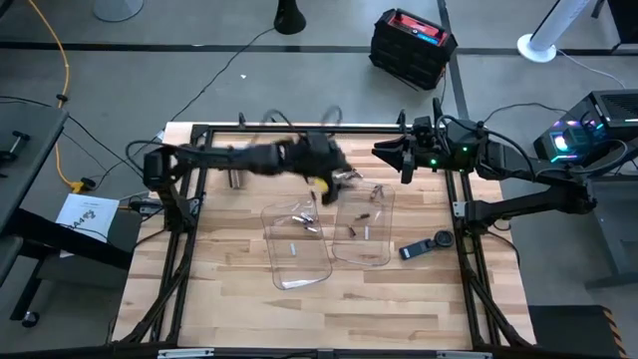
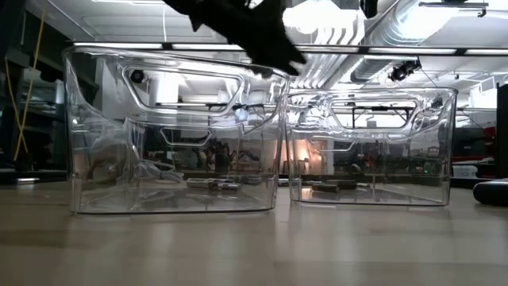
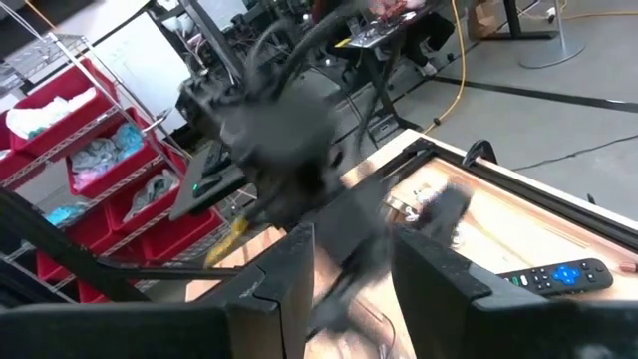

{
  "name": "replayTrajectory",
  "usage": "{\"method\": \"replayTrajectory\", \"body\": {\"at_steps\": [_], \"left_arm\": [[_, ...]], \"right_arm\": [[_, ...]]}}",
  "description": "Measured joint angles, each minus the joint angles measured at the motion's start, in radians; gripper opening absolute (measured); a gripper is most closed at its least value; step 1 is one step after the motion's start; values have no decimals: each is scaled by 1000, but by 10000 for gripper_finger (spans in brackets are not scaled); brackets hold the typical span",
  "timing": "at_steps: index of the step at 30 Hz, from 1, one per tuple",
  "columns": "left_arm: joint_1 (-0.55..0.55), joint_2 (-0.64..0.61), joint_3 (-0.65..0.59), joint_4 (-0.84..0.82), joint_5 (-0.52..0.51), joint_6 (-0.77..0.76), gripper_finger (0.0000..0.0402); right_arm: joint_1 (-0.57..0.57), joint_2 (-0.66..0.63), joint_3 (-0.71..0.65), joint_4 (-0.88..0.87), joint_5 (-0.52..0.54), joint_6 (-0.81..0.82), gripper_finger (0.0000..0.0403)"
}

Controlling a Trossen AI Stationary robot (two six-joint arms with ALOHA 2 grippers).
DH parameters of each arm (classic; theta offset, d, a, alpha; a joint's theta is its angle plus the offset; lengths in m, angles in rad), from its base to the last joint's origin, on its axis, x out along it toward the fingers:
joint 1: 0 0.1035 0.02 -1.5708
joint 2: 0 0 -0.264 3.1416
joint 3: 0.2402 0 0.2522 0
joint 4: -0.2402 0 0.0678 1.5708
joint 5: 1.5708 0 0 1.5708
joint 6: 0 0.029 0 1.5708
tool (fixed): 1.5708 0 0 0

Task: Sort batteries
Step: Put the black battery into the right transparent bin

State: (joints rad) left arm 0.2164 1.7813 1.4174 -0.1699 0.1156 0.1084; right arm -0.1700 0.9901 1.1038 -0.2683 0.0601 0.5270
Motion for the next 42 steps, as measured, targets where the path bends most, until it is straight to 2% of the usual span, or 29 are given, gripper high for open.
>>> {"method": "replayTrajectory", "body": {"at_steps": [4,7,10,16,20,24,30,36,42], "left_arm": [[150,-16,-1,-112,-2,23,259],[286,26,-1,-182,109,-30,249],[351,104,-3,-261,172,-71,238],[316,194,8,-177,126,-46,229],[300,269,95,-176,62,-69,229],[309,381,228,-317,32,-78,229],[295,494,407,-513,-159,4,229],[291,547,443,-554,-137,-34,229],[278,556,437,-610,-216,-19,229]], "right_arm": [[0,0,0,2,1,0,126],[0,0,0,3,3,0,126],[0,0,0,3,18,0,126],[0,0,0,3,45,0,126],[0,0,0,3,45,0,126],[0,0,0,3,45,27,126],[0,0,0,3,45,34,126],[0,0,0,3,45,42,126],[0,0,0,3,45,42,126]]}}
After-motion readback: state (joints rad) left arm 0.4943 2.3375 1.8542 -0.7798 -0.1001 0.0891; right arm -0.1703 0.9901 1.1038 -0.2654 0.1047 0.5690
